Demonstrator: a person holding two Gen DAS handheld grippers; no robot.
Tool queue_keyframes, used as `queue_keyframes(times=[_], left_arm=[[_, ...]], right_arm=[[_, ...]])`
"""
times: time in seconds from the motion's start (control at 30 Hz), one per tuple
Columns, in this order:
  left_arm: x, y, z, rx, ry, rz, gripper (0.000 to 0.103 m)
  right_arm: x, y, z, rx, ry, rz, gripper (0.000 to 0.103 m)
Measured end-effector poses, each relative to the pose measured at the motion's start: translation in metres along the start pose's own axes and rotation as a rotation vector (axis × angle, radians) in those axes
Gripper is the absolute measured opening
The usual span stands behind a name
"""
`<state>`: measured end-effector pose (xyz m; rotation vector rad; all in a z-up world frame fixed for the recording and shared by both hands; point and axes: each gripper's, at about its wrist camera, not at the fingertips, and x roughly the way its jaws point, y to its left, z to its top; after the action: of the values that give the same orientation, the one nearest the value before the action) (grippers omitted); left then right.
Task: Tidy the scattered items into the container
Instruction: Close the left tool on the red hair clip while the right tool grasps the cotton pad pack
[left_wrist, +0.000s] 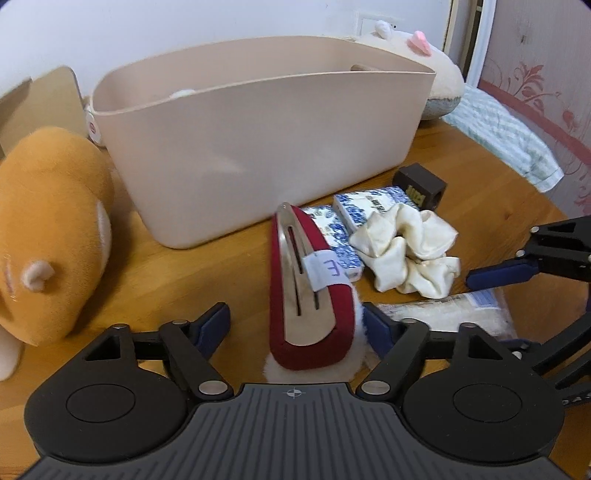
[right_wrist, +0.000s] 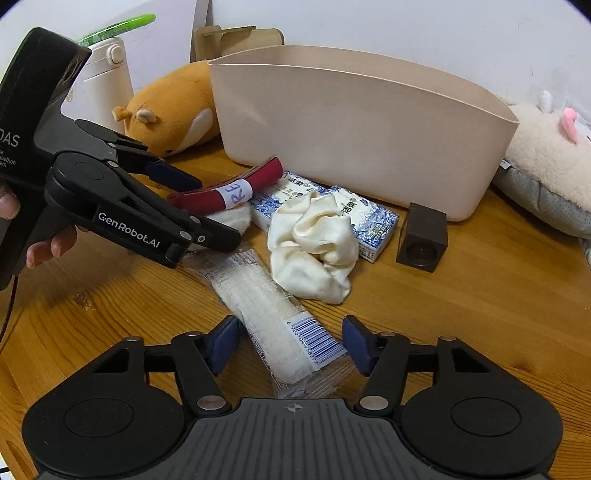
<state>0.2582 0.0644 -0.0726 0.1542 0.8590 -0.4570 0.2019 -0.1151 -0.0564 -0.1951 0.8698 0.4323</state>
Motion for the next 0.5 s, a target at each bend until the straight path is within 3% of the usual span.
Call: queue_keyframes(times=[0.07, 0.13, 0.2, 0.5], left_arm=[[-0.001, 0.001, 0.001, -0.009, 0.003, 0.0, 0.054], [-0.001, -0.001, 0.001, 0.017, 0.007, 0.028, 0.046], [-0.003, 0.0, -0.001, 0.02, 0.01, 0.028, 0.045], [-0.013, -0.008, -0.007, 0.02, 0.009, 0.076, 0.04]], right_arm=[[-0.001, 0.0, 0.0, -0.005, 0.001, 0.007, 0.055], [-0.002, 0.002, -0.001, -0.011, 0.002, 0.009, 0.05], [-0.004, 0.003, -0.001, -0.015, 0.003, 0.011, 0.041], [-0.01, 0.003, -0.005, -0.003, 0.005, 0.019, 0.033]])
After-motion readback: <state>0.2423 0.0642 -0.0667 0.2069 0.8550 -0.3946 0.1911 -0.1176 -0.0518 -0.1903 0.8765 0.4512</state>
